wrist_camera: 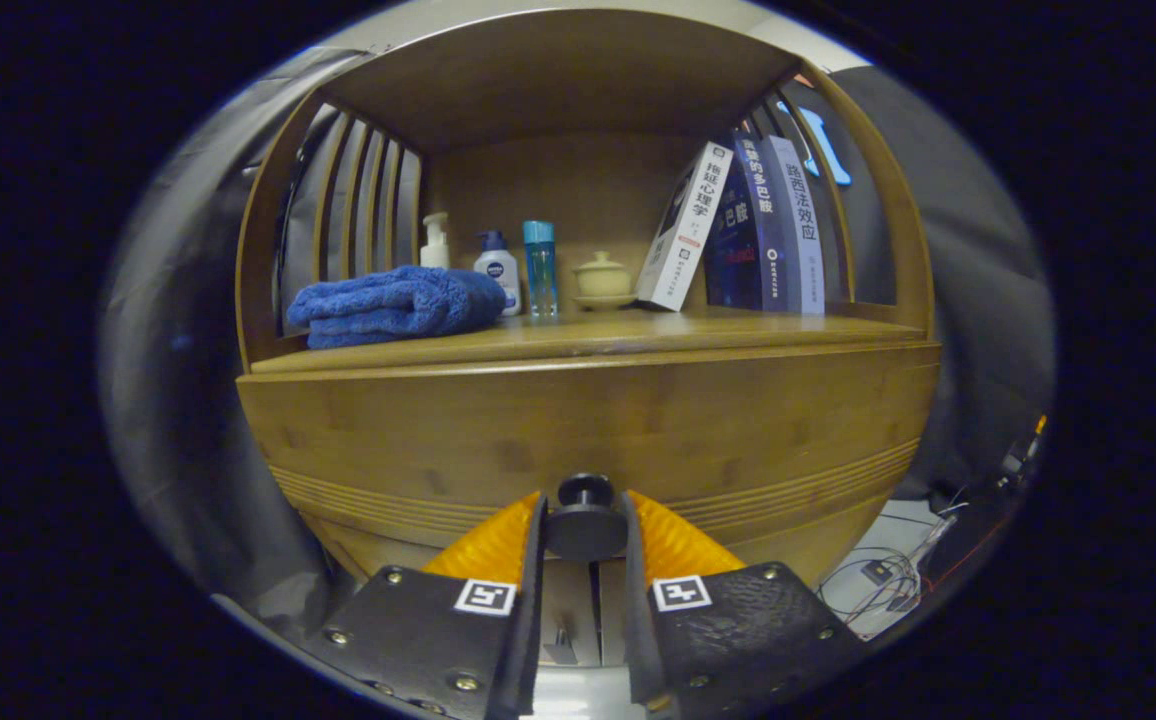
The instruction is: Pull open the drawer, take out the items inside it, and place them on the countertop above the cabinet.
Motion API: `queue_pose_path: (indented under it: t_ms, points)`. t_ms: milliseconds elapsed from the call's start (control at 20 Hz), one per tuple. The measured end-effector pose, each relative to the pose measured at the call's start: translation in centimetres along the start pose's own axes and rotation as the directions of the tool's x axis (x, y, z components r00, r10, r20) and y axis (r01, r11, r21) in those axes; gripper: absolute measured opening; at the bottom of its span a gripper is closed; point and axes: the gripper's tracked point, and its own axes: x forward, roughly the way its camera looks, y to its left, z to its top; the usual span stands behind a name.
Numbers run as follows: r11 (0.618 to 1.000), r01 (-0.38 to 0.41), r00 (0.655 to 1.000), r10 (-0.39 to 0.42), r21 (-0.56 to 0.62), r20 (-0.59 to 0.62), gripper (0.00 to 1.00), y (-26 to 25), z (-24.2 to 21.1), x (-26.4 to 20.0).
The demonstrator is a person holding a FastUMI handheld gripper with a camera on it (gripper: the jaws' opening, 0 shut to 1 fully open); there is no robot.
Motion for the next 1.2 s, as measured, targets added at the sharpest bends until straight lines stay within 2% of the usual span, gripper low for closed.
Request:
queue_pose_path:
  t_ms: [50, 600, 950, 1200]
  points:
    - [1.0, -0.001, 1.0, 0.001, -0.006, -0.008, 0.27, -0.1, 0.1, -0.1]
    - [1.0, 0.026, 1.0, -0.026, -0.001, 0.0, 0.27, 0.0, -2.3, -10.6]
    - [0.999, 0.039, 0.999, -0.04, -0.024, -0.025, 0.27, -0.1, -4.1, -15.7]
    - [0.998, 0.053, 0.998, -0.054, -0.018, -0.04, 0.27, 0.0, -5.0, -17.3]
